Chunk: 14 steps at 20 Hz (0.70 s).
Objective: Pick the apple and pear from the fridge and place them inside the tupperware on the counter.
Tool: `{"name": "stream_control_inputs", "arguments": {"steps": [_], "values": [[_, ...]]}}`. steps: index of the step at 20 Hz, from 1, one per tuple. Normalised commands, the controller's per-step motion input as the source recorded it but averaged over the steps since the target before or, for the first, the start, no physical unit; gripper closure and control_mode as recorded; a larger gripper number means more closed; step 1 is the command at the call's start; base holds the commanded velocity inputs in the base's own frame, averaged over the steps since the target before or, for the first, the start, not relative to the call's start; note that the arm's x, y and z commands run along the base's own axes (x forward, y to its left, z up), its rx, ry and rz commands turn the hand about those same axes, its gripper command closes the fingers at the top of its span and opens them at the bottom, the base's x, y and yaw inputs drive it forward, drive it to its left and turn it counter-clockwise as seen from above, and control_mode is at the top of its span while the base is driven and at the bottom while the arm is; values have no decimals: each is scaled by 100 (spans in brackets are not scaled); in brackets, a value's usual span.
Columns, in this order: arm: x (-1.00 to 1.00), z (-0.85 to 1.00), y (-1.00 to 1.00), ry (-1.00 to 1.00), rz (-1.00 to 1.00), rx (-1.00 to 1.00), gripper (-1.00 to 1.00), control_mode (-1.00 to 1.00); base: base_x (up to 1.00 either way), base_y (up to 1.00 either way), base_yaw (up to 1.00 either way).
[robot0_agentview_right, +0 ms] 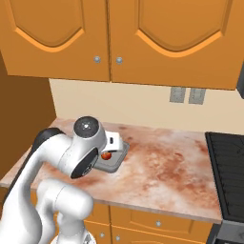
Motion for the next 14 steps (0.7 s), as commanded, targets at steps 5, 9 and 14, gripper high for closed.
{"name": "stream_control_inputs", "arguments": {"steps": [5, 9, 14], "values": [[-35, 100, 8, 6, 10, -2, -100, -100, 0, 0, 0], [-23, 96, 26, 0, 12, -4, -100, -100, 0, 0, 0], [-55, 32, 33, 0, 16, -7, -100, -100, 0, 0, 0]]}}
